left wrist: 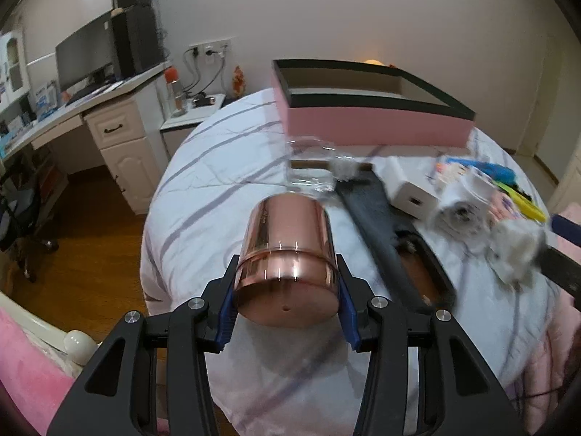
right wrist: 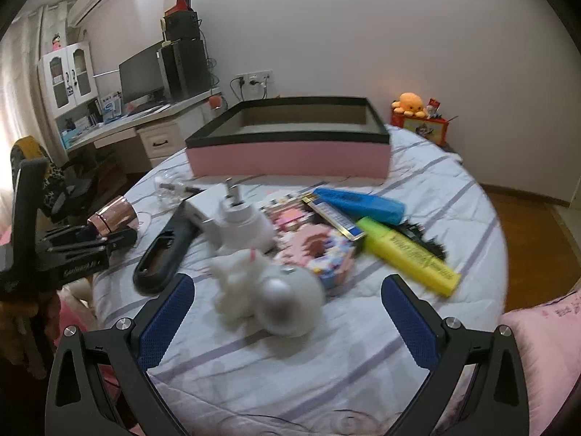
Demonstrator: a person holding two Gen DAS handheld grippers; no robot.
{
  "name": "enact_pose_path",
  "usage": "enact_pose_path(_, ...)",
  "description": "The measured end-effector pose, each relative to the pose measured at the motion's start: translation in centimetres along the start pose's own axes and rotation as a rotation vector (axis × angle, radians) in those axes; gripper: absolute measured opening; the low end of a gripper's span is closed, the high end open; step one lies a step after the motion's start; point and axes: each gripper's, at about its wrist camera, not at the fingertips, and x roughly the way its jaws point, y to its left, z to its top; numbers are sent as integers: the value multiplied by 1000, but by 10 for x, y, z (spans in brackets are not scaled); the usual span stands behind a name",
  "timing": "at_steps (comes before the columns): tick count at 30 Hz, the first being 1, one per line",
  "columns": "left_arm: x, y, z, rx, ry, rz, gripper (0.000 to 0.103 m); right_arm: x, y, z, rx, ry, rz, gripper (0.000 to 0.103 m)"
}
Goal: Organize rigid objects
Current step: 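Grasp the rose-gold cup with the left gripper while the right grasps the white astronaut, then carry the cup and astronaut into the pink box and open both grippers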
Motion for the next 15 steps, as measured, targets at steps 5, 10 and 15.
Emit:
enact_pose_path(5, -12, -9, -5, 22, -6, -22, 47, 23, 2, -3, 54, 34, 35, 103)
enact_pose_path(10, -19, -13, -7, 44, -11, -30, 47, 35, -3, -7, 63, 63, 80, 77)
enact_pose_path(15, -29, -15, -6, 48, -36, -36, 47, 31, -8, -7, 55, 63, 129, 76)
